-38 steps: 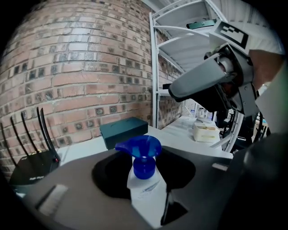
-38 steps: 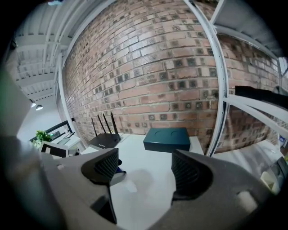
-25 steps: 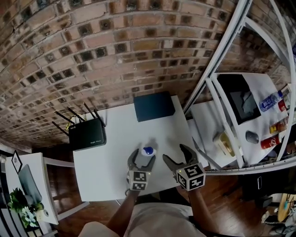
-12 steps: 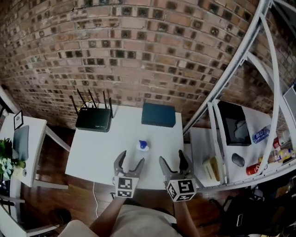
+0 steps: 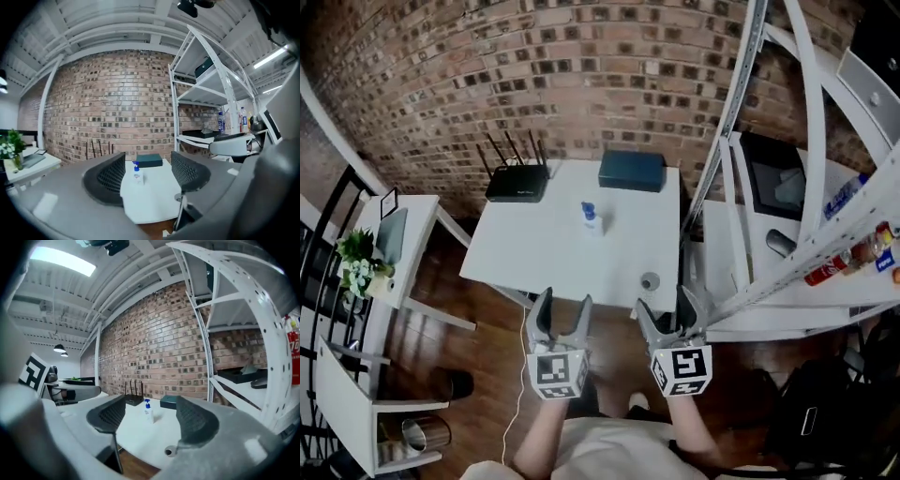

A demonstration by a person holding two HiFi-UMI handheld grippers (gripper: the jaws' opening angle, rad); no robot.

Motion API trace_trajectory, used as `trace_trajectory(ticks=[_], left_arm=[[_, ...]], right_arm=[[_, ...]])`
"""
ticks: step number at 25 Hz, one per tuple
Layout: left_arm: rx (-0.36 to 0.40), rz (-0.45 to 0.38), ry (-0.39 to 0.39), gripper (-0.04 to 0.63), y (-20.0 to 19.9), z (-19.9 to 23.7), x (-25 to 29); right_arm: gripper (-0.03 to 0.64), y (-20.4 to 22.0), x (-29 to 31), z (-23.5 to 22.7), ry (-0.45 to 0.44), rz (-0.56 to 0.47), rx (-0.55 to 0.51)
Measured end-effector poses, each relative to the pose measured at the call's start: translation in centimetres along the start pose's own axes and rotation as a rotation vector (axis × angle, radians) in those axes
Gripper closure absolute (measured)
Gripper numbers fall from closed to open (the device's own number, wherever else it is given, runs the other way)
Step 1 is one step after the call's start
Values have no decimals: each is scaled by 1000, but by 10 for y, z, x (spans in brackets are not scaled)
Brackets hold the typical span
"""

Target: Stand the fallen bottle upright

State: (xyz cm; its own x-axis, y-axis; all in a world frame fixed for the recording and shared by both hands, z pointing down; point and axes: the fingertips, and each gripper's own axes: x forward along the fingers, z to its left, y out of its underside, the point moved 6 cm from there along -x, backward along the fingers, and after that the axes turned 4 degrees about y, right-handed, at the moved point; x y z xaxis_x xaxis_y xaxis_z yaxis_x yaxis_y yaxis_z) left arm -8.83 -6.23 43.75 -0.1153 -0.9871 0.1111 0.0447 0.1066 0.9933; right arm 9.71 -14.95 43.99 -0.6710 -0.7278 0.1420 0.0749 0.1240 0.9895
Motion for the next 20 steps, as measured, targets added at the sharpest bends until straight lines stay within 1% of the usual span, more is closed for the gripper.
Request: trace_trajectory(ticks=[2,5,9,13,16,20], left_arm=[[0,6,-20,283,-11,-3,-27],[7,-30,-11,284,-27,-3,-50],[32,-75,27,284,-48,0,-70],[89,-93,32,295,-59,-1,-87],[90,-116,38,299,-63,12,-96],[74,-116,78,299,-49,22,-108]], right_arm=[[301,-11,-19,10,-14,3,-25],[302,-32,-35,18,7,-52,-81],[302,-51,-46,35,35,-118,-68],[302,-63,-56,46,47,-153,-79],[302,-66,-62,64,55,-172,-98],[302,-58,-66,80,92,-163,-116]])
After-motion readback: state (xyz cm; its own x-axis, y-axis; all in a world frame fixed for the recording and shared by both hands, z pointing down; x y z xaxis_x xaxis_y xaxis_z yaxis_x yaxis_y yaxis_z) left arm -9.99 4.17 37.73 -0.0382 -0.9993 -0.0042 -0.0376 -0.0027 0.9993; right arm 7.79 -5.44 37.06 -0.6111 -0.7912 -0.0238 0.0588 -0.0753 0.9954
